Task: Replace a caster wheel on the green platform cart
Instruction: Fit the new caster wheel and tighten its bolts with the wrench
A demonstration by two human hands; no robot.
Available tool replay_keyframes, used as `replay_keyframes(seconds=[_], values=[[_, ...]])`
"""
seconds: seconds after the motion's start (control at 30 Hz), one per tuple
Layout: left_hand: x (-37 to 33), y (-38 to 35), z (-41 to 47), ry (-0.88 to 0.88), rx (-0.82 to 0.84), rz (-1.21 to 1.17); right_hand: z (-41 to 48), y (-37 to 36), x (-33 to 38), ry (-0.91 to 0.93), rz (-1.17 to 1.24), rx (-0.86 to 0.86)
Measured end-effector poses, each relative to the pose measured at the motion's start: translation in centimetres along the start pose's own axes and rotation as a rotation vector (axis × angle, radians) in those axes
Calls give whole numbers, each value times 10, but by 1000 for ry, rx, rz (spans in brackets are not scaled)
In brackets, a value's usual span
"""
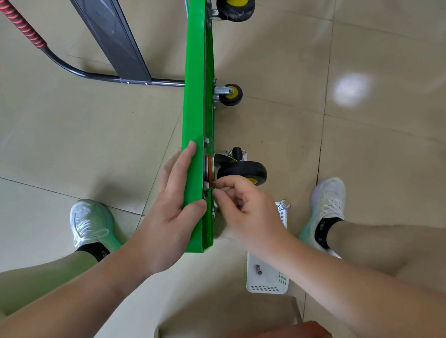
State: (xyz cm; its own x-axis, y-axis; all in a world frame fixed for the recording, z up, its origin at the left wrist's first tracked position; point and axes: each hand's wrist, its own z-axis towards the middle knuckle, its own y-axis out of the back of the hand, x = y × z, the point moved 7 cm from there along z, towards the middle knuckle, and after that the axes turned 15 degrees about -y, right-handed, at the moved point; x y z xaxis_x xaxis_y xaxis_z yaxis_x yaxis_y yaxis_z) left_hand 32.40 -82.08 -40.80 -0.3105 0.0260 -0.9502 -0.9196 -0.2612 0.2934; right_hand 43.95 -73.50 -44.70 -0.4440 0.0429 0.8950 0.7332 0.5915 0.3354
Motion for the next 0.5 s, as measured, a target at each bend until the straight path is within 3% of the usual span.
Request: replay_keyframes(seconds=[0.17,0.33,0.5], values=[[0,8,1,16,-12,-15,-12,35,-63,-272,-111,-22],[5,14,6,32,-60,-116,-30,61,-174,-586,-470,97],[19,13,9,28,-48,-179,-30,40,-252,-655,-548,158]])
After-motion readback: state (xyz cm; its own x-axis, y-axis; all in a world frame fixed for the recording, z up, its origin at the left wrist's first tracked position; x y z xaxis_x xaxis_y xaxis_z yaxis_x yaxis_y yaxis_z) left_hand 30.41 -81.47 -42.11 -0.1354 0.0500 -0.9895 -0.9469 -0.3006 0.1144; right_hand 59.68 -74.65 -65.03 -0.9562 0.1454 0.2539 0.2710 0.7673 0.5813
